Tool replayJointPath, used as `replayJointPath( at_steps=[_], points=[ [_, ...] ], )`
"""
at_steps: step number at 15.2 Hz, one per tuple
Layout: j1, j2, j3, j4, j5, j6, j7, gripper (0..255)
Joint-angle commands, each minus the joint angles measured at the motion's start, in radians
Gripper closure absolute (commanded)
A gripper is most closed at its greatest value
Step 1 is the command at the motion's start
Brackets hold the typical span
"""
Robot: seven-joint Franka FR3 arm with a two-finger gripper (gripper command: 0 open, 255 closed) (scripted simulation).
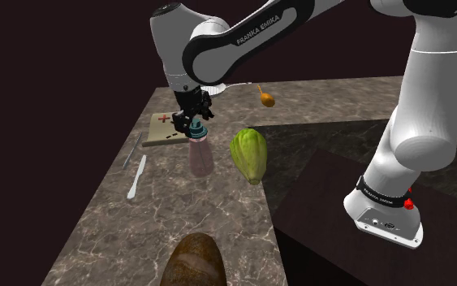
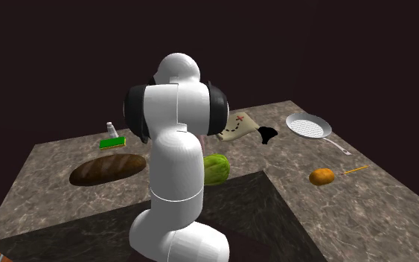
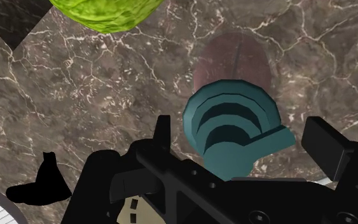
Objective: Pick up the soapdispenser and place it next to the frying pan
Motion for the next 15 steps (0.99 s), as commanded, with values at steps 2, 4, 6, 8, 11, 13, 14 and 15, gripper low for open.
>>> replayJointPath(
  at_steps=[2,4,6,8,11,13,14,15],
  points=[
    [0.000,0.000,0.000,0.000,0.000,0.000,0.000,255],
    [0.000,0.000,0.000,0.000,0.000,0.000,0.000,255],
    [0.000,0.000,0.000,0.000,0.000,0.000,0.000,255],
    [0.000,0.001,0.000,0.001,0.000,0.000,0.000,255],
    [0.000,0.000,0.000,0.000,0.000,0.000,0.000,255],
    [-0.001,-0.009,0.001,0.016,0.007,-0.023,-0.008,255],
    [-0.001,-0.013,0.002,0.024,0.010,-0.035,-0.011,255],
    [-0.001,-0.017,0.003,0.033,0.013,-0.047,-0.015,255]
  ],
)
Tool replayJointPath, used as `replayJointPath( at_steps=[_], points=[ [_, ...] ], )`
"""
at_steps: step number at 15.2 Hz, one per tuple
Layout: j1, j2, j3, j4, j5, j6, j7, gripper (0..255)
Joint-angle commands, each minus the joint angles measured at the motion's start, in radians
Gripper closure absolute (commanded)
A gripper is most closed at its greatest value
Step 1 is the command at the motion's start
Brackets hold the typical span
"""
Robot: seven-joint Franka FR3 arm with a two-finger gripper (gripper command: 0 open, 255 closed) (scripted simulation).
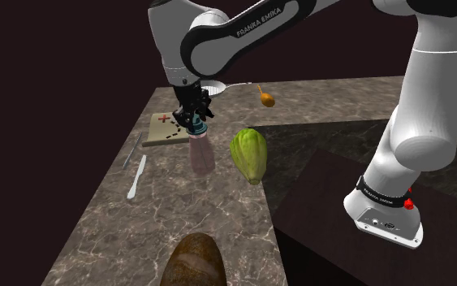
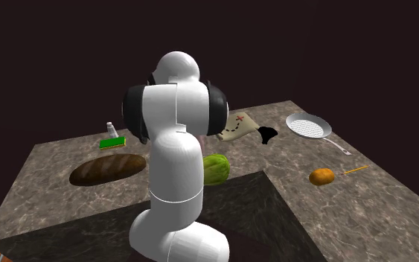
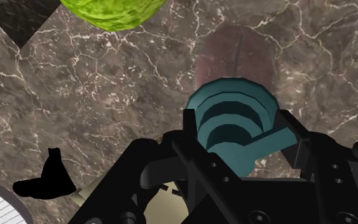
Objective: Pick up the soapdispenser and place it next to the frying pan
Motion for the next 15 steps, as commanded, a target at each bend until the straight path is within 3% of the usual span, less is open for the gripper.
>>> replayJointPath(
  at_steps=[1,15],
  points=[
    [0.000,-0.008,0.002,0.017,0.006,-0.024,-0.007,255],
    [0.003,-0.038,0.008,0.169,0.032,-0.198,-0.048,255]
  ],
)
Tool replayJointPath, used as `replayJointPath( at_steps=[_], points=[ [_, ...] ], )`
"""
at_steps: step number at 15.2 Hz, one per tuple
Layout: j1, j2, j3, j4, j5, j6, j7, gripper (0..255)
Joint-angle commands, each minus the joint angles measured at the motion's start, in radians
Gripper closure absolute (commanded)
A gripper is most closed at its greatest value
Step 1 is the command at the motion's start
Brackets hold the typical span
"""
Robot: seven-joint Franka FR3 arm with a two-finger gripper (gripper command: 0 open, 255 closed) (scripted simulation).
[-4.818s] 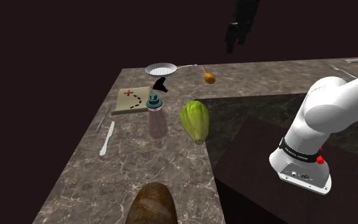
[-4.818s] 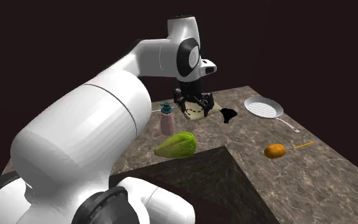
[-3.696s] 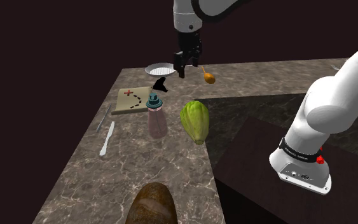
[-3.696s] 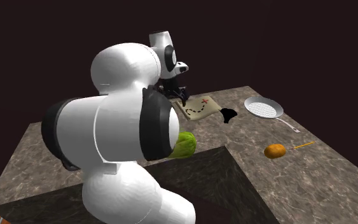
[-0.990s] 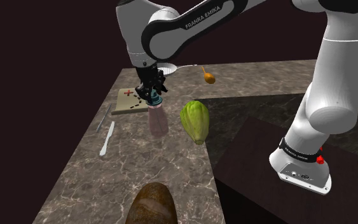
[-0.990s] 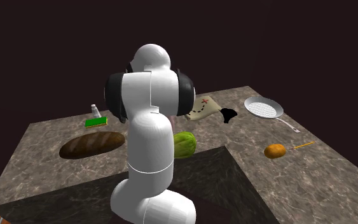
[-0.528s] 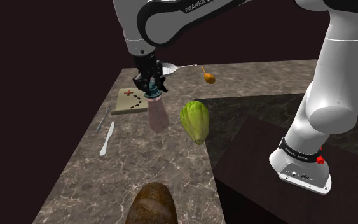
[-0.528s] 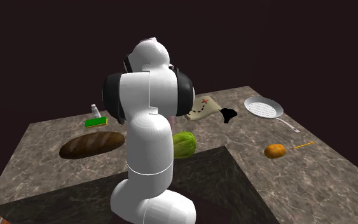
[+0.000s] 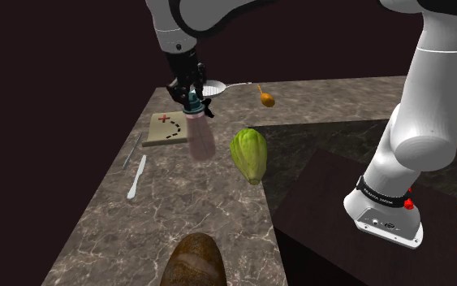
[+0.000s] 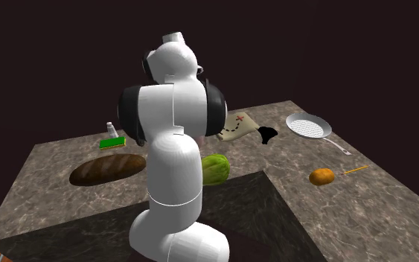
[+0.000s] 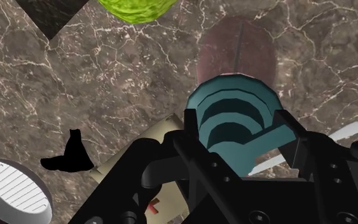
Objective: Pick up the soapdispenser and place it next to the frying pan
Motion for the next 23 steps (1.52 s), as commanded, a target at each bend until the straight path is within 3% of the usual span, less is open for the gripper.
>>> replayJointPath(
  at_steps=[1,23],
  points=[
    [0.000,-0.005,0.001,0.021,0.004,-0.025,-0.006,255],
    [0.037,0.062,0.012,0.403,-0.023,-0.345,-0.045,255]
  ],
)
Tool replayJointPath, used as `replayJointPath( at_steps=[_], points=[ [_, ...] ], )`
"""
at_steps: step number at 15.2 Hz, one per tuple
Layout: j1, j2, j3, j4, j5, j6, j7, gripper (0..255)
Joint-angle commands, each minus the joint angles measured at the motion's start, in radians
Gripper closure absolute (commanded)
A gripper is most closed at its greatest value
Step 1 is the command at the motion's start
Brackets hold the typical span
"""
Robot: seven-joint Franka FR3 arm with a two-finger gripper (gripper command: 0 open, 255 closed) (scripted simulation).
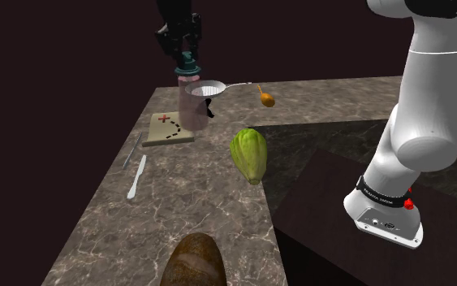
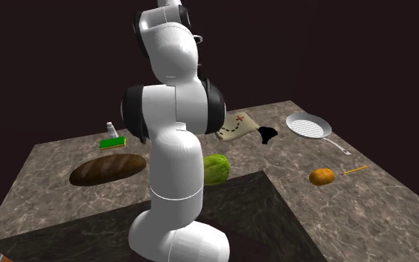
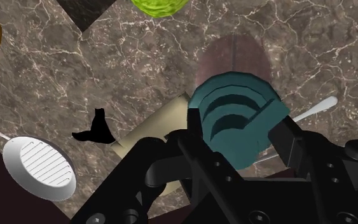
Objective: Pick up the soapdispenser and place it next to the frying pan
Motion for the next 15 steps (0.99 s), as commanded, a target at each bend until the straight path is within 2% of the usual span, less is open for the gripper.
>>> replayJointPath(
  at_steps=[1,9,15],
  points=[
    [0.005,0.011,0.000,0.040,-0.006,-0.030,-0.004,255],
    [0.051,0.095,0.005,0.272,-0.053,-0.184,-0.017,255],
    [0.126,0.207,-0.001,0.530,-0.119,-0.332,-0.038,255]
  ],
)
